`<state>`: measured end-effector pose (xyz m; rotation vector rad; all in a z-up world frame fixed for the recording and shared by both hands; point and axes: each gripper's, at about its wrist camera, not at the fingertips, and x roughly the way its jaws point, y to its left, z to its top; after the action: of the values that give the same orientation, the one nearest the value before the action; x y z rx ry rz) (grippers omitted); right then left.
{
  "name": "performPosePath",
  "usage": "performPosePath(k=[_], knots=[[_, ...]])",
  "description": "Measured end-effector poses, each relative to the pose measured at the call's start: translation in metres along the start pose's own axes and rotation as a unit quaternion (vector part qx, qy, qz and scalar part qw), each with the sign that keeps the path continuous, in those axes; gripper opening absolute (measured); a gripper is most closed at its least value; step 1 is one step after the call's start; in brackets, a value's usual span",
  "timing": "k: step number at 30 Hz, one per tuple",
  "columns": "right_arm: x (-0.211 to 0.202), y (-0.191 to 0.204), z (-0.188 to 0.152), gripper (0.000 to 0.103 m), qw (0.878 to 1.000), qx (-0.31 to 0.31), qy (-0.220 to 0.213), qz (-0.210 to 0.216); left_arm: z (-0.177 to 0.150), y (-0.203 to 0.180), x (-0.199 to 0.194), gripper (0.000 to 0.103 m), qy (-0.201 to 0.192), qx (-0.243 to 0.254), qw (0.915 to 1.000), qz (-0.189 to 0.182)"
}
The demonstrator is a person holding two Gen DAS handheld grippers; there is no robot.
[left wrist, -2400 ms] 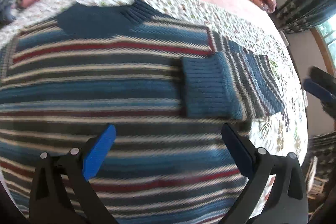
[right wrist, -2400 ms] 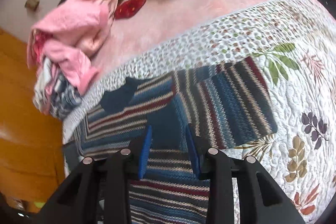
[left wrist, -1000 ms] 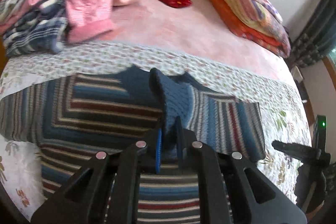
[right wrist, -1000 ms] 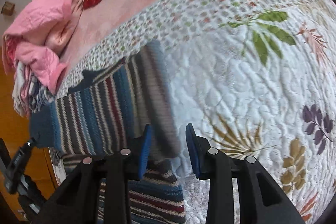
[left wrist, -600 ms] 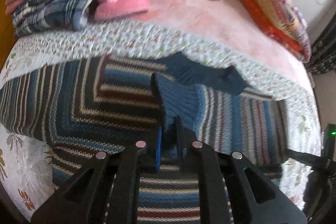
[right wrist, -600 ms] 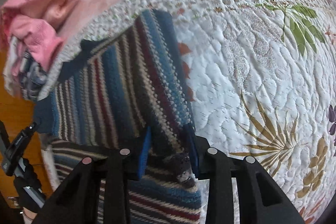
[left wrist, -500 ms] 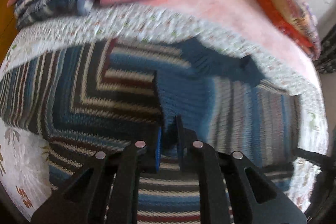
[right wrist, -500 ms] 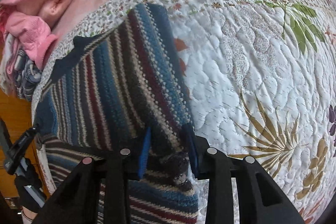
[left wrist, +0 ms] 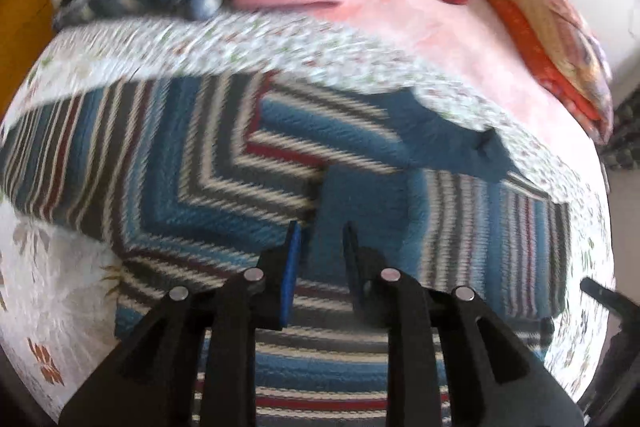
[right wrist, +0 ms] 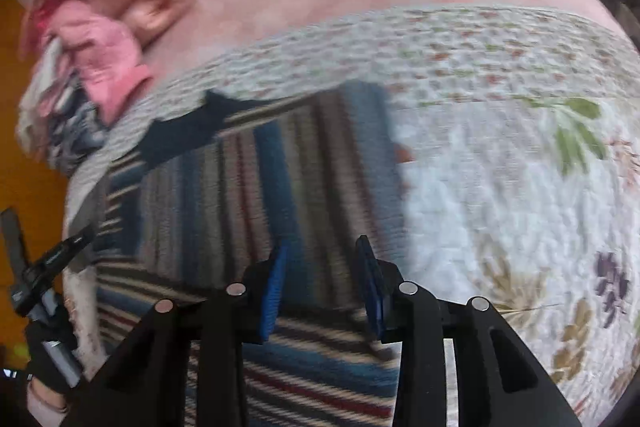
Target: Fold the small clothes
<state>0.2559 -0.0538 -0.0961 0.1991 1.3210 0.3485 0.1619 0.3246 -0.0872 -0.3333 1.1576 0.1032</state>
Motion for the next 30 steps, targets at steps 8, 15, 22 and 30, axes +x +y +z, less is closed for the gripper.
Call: performPosePath(k=[8, 15, 22, 30], knots=[[0.05, 0.01, -0.011, 0.035, 0.997, -0.022, 0.064, -0.031, -0.023, -0.031, 0.059, 0.027, 0.057, 0.027, 0.9979, 0.011], [0.055, 0.003, -0.008, 0.036, 0.997, -0.004, 0.069, -0.023, -0.019, -0.025, 0.058, 0.029, 0.067, 0.031, 0.9972, 0.01], [0.013, 0.04, 0.006, 0.051, 0.999, -0.026, 0.011, 0.019, -0.003, 0.057, -0.015, 0.052, 0.035, 0.019, 0.9983, 0.043], [0.035, 0.068, -0.012, 0.053, 0.997, -0.072, 0.035, -0.017, -0.014, 0.268, -0.062, 0.068, 0.028, -0.189, 0.9758, 0.106]])
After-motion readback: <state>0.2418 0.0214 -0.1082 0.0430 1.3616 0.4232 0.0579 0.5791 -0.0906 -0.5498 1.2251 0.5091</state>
